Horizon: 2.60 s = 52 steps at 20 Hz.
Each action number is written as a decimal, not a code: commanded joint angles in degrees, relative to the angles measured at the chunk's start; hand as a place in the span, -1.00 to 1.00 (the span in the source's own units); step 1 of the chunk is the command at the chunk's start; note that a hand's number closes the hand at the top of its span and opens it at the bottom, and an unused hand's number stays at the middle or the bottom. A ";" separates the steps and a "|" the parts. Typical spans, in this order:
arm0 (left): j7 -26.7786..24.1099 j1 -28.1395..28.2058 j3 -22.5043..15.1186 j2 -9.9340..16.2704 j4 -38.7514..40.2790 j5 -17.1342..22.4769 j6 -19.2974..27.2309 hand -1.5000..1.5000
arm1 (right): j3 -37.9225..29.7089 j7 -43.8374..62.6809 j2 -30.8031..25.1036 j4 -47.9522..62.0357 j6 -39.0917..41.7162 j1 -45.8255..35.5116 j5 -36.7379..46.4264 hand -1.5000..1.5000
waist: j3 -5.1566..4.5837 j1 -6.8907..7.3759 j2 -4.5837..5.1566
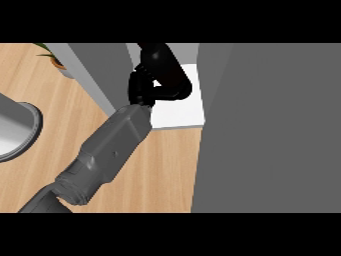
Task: Pick up the wine, place it into the cabinet and close the cabinet
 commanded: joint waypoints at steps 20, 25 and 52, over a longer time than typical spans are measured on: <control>-3.71 3.57 -8.90 0.01 -6.53 11.26 4.95 1.00 | 0.80 -0.71 -1.09 2.71 2.51 -1.92 -2.07 -1.00 | -0.02 -3.99 0.75; -4.67 3.11 -10.10 0.01 -8.31 15.86 7.29 -1.00 | 1.26 -0.35 -0.22 2.80 1.19 -3.15 -1.14 -1.00 | -0.04 -4.33 0.80; -13.22 -0.63 -21.51 0.05 -5.40 18.67 13.40 -1.00 | 2.74 -3.25 1.23 4.44 1.28 -1.14 0.24 -1.00 | 0.00 -3.04 0.68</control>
